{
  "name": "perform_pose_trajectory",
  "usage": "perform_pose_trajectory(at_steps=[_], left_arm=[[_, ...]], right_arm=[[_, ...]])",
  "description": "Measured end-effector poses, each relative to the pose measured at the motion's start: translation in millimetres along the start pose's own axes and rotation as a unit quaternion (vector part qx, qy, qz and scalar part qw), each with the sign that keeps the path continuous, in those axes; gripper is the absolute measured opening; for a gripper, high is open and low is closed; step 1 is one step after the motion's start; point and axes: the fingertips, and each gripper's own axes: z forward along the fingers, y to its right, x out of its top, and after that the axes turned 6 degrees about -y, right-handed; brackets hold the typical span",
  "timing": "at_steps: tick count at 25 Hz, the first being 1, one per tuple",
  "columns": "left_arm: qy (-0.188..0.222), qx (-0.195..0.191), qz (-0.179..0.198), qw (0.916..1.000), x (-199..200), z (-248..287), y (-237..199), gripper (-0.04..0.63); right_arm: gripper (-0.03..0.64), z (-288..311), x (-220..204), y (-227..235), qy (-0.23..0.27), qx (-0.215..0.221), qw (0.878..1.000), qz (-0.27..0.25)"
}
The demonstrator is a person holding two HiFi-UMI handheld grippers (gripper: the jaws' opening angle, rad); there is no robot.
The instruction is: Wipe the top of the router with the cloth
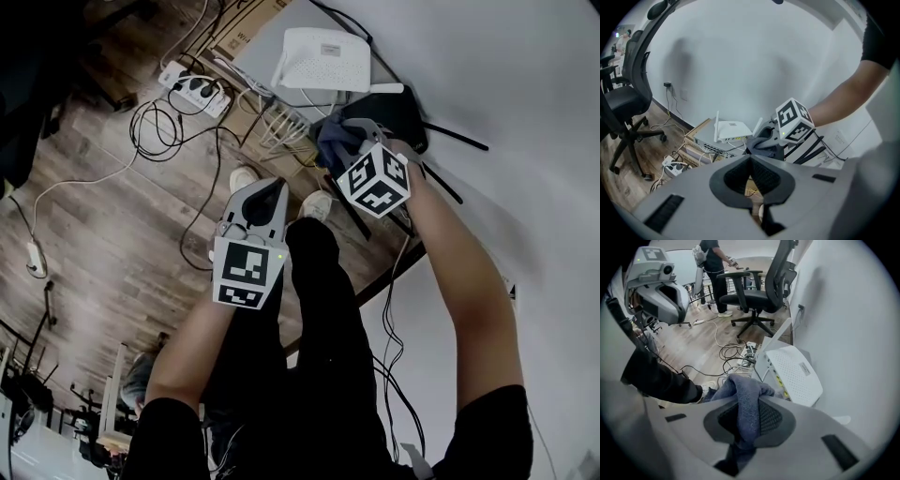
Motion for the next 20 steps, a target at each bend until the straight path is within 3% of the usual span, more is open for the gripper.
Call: perform_pose_trajectory(at_steps=[6,13,20], left_arm=[[-0.002,0.006,0.000,1.0000,-5,-3,-6,-0.002],[-0.008,-0.004,0.002,1.0000,-9,-1,-1,-0.002],[-0.012,-0.015,0.005,0.9998,-9,3,0,-0.002]], right_arm=[[0.035,0,3,-19,0.004,0.023,0.999,-0.033],[0.035,-6,-25,-50,-0.029,0.114,0.993,-0.032],[0.035,-12,-59,-75,-0.073,0.164,0.983,-0.044]])
